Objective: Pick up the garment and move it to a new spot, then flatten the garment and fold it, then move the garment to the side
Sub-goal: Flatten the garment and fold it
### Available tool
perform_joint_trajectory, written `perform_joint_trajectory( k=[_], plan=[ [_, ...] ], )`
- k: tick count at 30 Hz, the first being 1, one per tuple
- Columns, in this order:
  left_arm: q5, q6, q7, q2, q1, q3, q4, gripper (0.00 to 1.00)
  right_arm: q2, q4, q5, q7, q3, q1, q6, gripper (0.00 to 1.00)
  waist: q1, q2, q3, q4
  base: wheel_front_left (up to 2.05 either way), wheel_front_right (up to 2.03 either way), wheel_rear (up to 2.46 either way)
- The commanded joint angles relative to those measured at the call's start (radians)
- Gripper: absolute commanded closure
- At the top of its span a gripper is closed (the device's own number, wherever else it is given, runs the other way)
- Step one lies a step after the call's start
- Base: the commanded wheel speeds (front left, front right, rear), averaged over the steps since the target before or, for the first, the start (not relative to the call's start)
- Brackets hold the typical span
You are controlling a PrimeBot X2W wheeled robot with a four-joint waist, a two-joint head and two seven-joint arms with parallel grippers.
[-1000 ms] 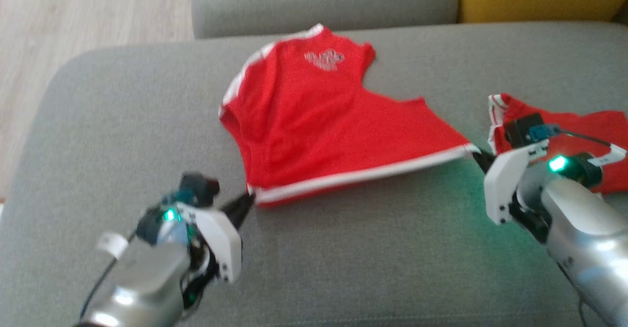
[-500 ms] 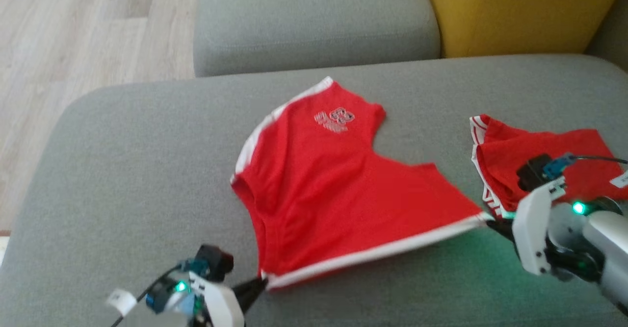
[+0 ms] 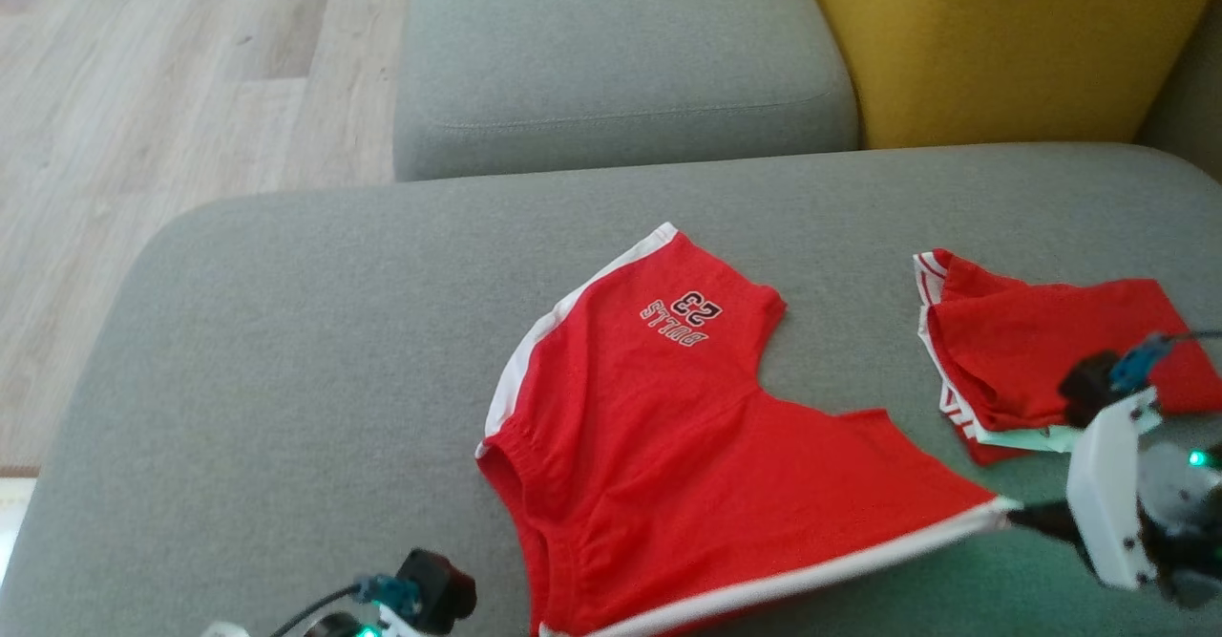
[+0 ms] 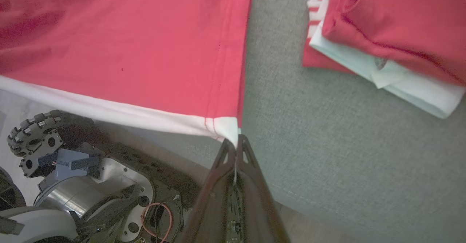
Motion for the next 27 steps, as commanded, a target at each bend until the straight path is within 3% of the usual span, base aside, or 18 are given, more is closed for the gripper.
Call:
perform_joint_trajectory(
  k=[1,10,27],
  plan=[
    [-0.004,0.013,-0.007,0.038,-0.048,0.051,-0.030,1.00,-0.046,-0.016,-0.007,-0.011,-0.033,-0.033,-0.001,1.00,0.0001,-0.0001,0.003,0.007,0.00,0.00,0.00],
    [-0.020,0.072,-0.035,0.022,-0.106,0.126,-0.105,1.00,0.000,-0.012,-0.074,-0.046,-0.100,-0.142,-0.001,1.00,0.0001,-0.0001,0.048,0.087,0.00,0.00,0.00],
    [-0.057,0.043,-0.050,-0.092,-0.293,0.220,-0.007,1.00,0.137,0.149,-0.224,-0.033,-0.116,-0.460,-0.001,1.00,0.0001,-0.0001,0.230,0.255,0.00,0.00,0.00]
  ],
)
